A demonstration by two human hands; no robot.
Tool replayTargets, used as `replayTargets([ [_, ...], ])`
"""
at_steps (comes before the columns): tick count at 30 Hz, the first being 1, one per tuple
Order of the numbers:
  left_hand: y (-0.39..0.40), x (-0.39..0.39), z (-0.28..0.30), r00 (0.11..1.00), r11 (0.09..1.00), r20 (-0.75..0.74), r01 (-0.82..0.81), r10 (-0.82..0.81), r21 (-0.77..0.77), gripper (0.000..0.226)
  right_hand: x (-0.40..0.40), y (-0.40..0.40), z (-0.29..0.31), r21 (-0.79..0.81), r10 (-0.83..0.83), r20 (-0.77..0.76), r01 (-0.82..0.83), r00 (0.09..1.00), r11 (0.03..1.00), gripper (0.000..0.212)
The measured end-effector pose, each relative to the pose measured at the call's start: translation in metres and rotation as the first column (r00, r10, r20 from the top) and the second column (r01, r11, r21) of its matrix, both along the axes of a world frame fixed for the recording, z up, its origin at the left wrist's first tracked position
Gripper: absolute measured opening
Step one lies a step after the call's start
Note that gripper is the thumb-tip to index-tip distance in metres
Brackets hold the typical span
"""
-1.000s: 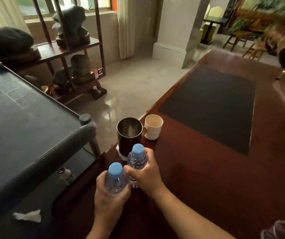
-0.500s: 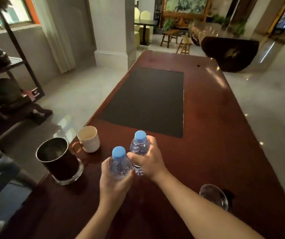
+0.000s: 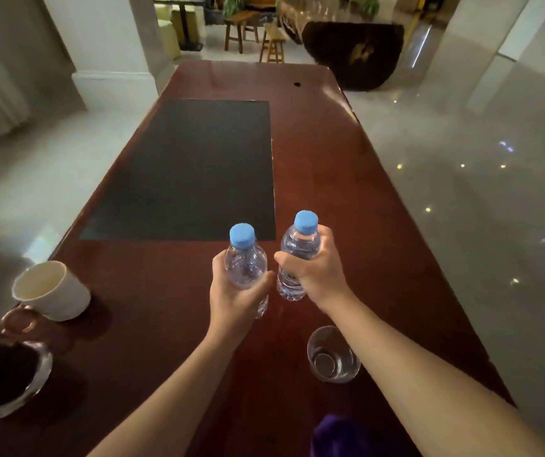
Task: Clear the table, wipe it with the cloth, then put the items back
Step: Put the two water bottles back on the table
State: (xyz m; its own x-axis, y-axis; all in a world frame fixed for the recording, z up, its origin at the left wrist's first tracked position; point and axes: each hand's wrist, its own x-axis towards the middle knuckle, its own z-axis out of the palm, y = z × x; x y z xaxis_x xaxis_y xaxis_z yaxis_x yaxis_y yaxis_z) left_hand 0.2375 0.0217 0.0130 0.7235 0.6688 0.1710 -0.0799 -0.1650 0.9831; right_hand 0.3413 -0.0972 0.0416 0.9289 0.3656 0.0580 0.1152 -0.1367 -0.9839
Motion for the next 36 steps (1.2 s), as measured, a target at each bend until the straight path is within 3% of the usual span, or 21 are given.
replayTargets([
  [8, -0.031, 0.041, -0.019, 0.994, 0.997, -0.082, 0.075, -0.076, -0.016, 0.059, 0.024, -0.061, -0.028, 0.034, -0.169, -0.054, 0.171, 0.984, 0.985, 0.055],
  [17, -0.058, 0.065, -0.046, 0.977, 0.989, -0.152, 0.143, -0.149, -0.048, 0.061, 0.026, -0.089, -0.061, 0.004, -0.221, -0.124, 0.223, 0.967, 0.975, 0.059],
  [36, -0.072, 0.068, -0.067, 0.966, 0.99, -0.215, 0.141, -0.141, -0.017, 0.069, 0.03, -0.094, -0.08, 0.016, -0.159, -0.134, 0.162, 0.978, 0.987, 0.067],
])
